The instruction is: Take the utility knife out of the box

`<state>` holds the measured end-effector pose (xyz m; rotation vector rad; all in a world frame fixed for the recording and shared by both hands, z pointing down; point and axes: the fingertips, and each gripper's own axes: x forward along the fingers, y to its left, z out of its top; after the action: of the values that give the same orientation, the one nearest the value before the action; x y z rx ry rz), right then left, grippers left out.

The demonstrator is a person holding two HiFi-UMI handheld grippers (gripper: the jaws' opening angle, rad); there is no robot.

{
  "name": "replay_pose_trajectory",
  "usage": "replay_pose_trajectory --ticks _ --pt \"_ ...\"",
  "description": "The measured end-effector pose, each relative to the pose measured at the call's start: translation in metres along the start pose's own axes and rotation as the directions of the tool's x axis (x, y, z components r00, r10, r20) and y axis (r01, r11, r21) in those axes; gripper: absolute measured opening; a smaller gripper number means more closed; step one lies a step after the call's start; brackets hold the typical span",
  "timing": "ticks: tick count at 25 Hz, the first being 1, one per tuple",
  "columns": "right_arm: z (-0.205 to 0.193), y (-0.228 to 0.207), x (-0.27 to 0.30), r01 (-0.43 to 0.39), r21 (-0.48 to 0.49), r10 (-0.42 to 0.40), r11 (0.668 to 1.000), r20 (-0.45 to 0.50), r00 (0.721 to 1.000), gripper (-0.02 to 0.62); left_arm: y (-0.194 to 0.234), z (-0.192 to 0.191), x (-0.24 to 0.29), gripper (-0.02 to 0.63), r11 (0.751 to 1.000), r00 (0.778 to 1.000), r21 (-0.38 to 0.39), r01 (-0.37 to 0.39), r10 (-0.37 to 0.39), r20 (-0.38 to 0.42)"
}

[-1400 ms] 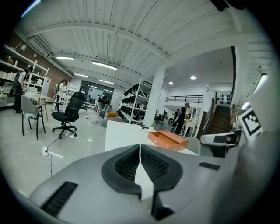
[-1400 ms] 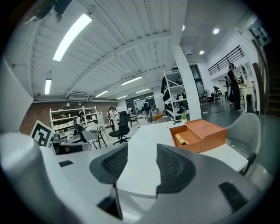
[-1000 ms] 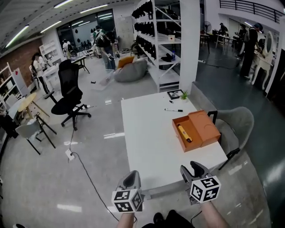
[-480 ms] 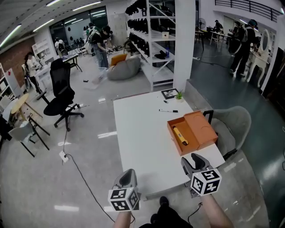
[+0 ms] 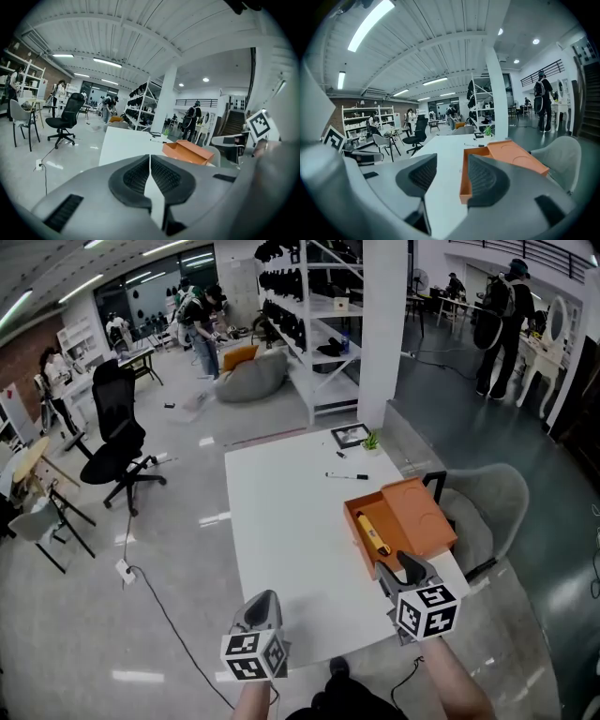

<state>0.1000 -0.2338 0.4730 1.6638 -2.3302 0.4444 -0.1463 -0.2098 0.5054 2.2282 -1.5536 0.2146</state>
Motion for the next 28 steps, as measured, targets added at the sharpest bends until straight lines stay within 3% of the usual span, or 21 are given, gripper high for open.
replay_pose_trajectory --ticks 17,28 --pt "0.009 -0.045 0.077 -0.026 -0.048 0.021 0.999 -0.108 0.994 0.187 -0.004 0.022 0.058 0.015 1.000 1.000 -0.015 -0.027 0.026 -0.013" --pt "-0.012 -0.068 0.123 -0.037 -0.098 0.015 0.994 -0.217 0.976 0.187 -0.002 0.020 0.085 0.014 0.999 0.998 -0.022 -0.047 0.046 -0.039"
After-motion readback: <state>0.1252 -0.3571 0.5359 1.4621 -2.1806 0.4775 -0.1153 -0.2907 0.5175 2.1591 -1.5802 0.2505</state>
